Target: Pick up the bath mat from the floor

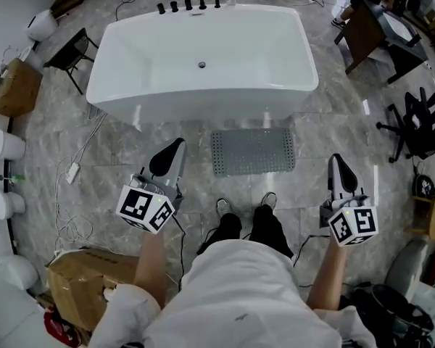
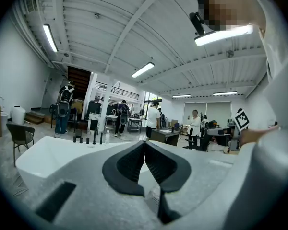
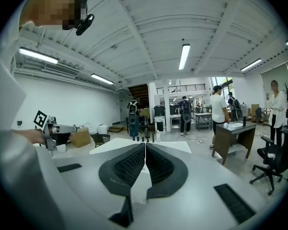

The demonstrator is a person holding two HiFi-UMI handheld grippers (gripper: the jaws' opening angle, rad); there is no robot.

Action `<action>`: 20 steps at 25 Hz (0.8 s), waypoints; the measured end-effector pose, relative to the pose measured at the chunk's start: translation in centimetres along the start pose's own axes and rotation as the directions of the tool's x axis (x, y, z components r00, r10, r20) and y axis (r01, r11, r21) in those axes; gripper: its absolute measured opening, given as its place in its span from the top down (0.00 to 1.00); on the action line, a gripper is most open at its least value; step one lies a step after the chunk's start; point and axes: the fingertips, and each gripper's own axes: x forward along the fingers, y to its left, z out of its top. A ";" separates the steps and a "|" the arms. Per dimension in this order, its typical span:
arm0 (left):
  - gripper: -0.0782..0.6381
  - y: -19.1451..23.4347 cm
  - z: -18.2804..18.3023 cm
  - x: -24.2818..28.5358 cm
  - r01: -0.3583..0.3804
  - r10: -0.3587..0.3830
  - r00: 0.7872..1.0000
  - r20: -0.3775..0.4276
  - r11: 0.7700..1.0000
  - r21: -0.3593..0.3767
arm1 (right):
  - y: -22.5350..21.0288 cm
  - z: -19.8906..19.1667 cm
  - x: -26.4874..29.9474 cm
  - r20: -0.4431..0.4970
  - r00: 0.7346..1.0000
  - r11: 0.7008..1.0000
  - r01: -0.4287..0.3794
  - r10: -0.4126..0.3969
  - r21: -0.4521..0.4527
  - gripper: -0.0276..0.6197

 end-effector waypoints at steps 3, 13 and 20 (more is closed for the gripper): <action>0.87 -0.3 -1.2 0.9 0.009 -0.010 1.000 -0.028 1.000 -0.020 | -0.8 -1.1 0.2 -0.032 0.999 1.000 0.004 -0.003 0.024 0.94; 0.87 -2.1 -2.7 6.7 -0.017 0.015 0.997 -0.076 0.999 -0.027 | -6.1 -2.8 3.8 -0.080 0.995 0.998 -0.048 0.051 0.041 0.94; 0.87 -4.9 -4.3 12.7 -0.063 0.055 0.987 -0.150 0.997 -0.051 | -13.1 -4.3 7.3 -0.127 0.983 0.990 -0.124 0.131 0.065 0.94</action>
